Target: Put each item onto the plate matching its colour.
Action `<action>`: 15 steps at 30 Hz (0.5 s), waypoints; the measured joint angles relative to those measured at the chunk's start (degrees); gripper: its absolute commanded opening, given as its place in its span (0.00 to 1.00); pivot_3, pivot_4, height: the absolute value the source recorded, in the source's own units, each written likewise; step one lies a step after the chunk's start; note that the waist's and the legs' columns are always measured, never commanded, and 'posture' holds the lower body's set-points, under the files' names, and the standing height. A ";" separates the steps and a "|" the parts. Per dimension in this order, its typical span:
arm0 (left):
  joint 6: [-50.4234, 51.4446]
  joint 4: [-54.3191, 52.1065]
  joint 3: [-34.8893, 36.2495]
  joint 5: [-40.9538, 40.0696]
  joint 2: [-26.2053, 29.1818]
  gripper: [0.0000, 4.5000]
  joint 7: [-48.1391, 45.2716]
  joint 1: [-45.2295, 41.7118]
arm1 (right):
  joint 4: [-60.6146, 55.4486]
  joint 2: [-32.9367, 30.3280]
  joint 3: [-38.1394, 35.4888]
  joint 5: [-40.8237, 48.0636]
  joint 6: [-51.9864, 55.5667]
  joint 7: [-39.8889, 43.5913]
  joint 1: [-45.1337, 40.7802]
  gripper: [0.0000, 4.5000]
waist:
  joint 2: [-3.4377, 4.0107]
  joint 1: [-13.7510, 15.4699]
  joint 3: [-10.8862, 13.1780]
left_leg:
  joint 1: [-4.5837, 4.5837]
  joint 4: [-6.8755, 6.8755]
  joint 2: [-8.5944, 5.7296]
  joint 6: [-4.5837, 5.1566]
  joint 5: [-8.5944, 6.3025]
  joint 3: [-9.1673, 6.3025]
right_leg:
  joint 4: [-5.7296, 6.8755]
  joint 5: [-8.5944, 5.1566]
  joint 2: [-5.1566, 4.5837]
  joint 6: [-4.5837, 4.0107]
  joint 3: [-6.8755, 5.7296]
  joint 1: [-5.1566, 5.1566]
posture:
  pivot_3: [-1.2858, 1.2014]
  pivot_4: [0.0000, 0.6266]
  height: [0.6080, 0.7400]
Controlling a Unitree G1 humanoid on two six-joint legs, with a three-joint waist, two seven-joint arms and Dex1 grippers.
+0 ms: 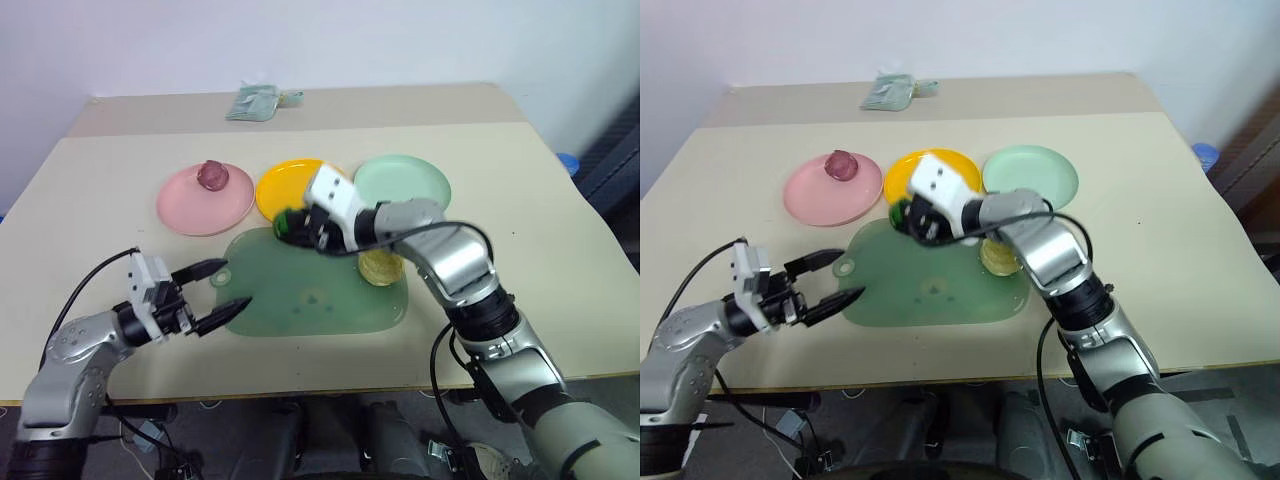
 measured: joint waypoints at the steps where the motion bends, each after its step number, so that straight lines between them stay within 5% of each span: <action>1: 0.06 -0.05 -0.66 0.72 -1.07 1.00 1.49 -0.71 | 1.14 -0.45 -1.65 0.10 -1.77 -0.27 -0.72 0.30 | -0.02 -0.03 -0.02 | 0.01 0.00 -0.02 0.00 0.00 0.00 | -0.01 0.00 -0.01 0.00 0.00 0.02 | 0.52 0.24 1.00; 8: -0.12 -0.16 -7.64 6.49 -8.78 1.00 9.89 -6.85 | 37.05 -3.12 -8.21 -2.95 -29.15 -1.53 -2.81 0.30 | -0.09 -0.42 -0.06 | 0.03 -0.03 -0.02 -0.24 0.17 0.06 | 0.02 0.00 0.00 0.00 0.01 0.29 | 0.52 0.24 1.00; 15: -1.51 0.86 -9.18 8.47 -10.62 1.00 11.76 -8.44 | 72.53 -1.45 -10.40 -7.68 -49.78 -9.58 -11.09 0.30 | 0.01 -1.56 0.00 | 0.01 -0.19 0.04 -0.39 0.27 0.26 | 0.08 0.00 0.02 -0.01 0.22 0.08 | 0.52 0.24 1.00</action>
